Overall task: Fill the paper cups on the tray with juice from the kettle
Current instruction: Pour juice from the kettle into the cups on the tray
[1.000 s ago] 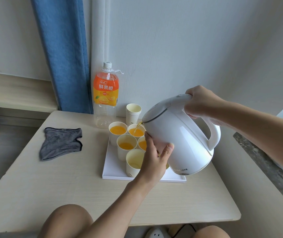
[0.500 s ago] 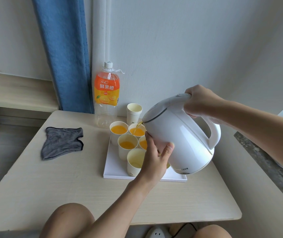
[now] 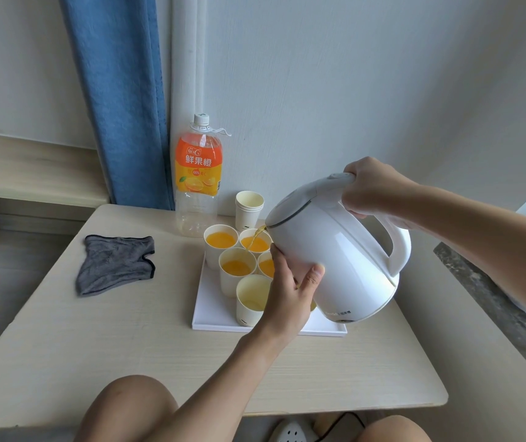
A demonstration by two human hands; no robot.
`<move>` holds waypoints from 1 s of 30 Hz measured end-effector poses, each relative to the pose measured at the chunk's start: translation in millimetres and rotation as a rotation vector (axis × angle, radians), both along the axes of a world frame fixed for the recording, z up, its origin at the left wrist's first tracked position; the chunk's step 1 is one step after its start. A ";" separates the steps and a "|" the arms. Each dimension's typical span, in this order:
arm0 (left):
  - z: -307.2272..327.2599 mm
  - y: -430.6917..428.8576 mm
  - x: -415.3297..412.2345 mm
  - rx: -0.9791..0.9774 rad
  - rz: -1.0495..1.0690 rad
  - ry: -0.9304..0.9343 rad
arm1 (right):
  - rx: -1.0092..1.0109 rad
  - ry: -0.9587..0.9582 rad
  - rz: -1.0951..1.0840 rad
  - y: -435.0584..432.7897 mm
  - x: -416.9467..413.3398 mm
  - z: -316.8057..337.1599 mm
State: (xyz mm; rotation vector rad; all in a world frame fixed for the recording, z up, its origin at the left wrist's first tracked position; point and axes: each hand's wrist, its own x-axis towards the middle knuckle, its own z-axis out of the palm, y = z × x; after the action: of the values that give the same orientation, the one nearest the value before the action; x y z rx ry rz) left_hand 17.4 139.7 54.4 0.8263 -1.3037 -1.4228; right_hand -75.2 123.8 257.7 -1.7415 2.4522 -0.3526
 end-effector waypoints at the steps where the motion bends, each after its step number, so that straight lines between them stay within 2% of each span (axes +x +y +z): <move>1: 0.2 0.0 0.0 0.000 -0.003 0.001 | -0.001 -0.001 0.000 0.1 0.1 -0.1; 30: 1.9 0.6 -0.4 -0.011 -0.014 0.015 | -0.001 0.015 0.009 -1.4 -2.1 -0.5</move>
State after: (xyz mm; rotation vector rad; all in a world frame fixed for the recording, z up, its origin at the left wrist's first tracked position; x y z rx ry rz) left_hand 16.9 140.3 56.3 0.7993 -1.3067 -1.4294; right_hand -77.3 122.5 257.3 -1.7614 2.4538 -0.3413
